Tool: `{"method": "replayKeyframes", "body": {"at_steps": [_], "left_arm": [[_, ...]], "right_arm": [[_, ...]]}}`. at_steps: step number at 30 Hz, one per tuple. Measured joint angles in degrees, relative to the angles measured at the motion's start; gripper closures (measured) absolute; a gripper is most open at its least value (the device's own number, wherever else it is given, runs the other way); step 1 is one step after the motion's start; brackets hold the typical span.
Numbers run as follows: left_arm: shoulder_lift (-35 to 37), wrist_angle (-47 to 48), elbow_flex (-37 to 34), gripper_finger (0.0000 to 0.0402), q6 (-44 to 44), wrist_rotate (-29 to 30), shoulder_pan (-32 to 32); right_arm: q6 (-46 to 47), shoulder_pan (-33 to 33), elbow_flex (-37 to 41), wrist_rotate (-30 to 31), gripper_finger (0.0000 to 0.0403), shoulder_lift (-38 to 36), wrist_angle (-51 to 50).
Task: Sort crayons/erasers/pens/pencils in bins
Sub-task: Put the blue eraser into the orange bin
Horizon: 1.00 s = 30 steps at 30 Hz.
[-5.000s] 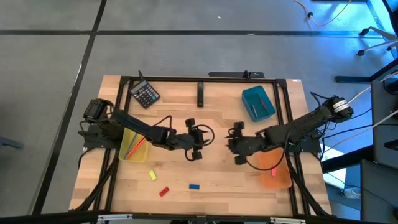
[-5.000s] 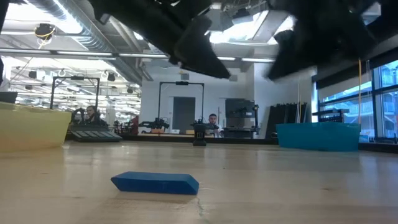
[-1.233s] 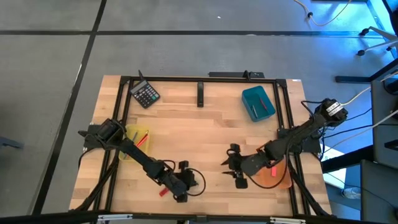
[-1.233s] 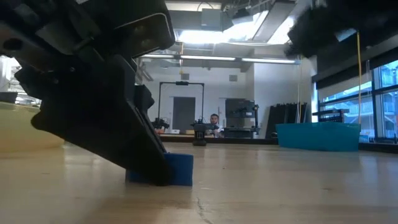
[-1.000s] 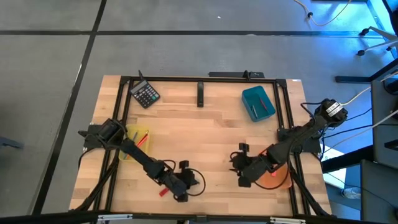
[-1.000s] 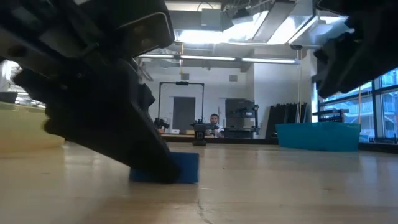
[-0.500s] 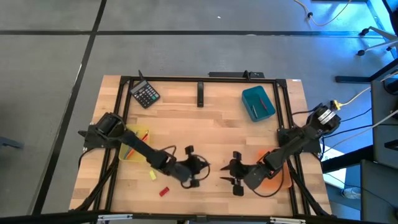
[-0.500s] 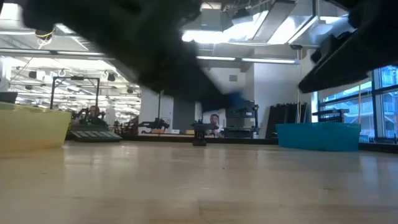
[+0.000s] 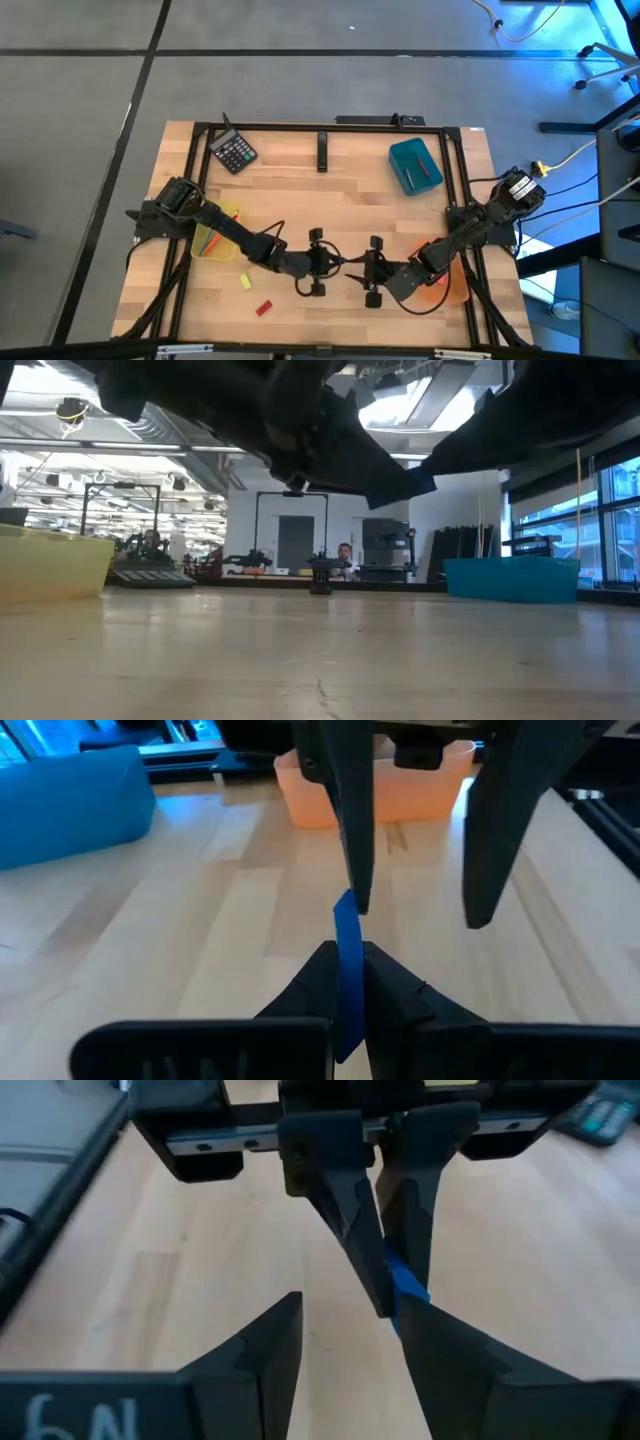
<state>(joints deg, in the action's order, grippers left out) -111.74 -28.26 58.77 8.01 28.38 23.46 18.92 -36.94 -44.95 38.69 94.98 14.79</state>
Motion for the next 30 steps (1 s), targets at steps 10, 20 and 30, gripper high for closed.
{"method": "replayKeyframes", "body": {"at_steps": [10, 20, 30], "left_arm": [[0.0, -0.7, 0.0, 0.0385, -2.2, -1.5, 1.6], [0.1, 1.0, 0.1, 0.0385, -1.3, -1.9, 1.8], [0.1, 1.6, 0.1, 0.0385, -1.1, -1.4, 2.3]], "right_arm": [[-3.0, 0.4, 0.0, -3.0, 0.0233, 0.0, 1.9], [-5.8, 0.5, 0.1, -2.4, 0.0289, 0.0, 2.4], [-7.7, 0.4, 0.1, 0.4, 0.0266, 0.0, 2.5]]}}
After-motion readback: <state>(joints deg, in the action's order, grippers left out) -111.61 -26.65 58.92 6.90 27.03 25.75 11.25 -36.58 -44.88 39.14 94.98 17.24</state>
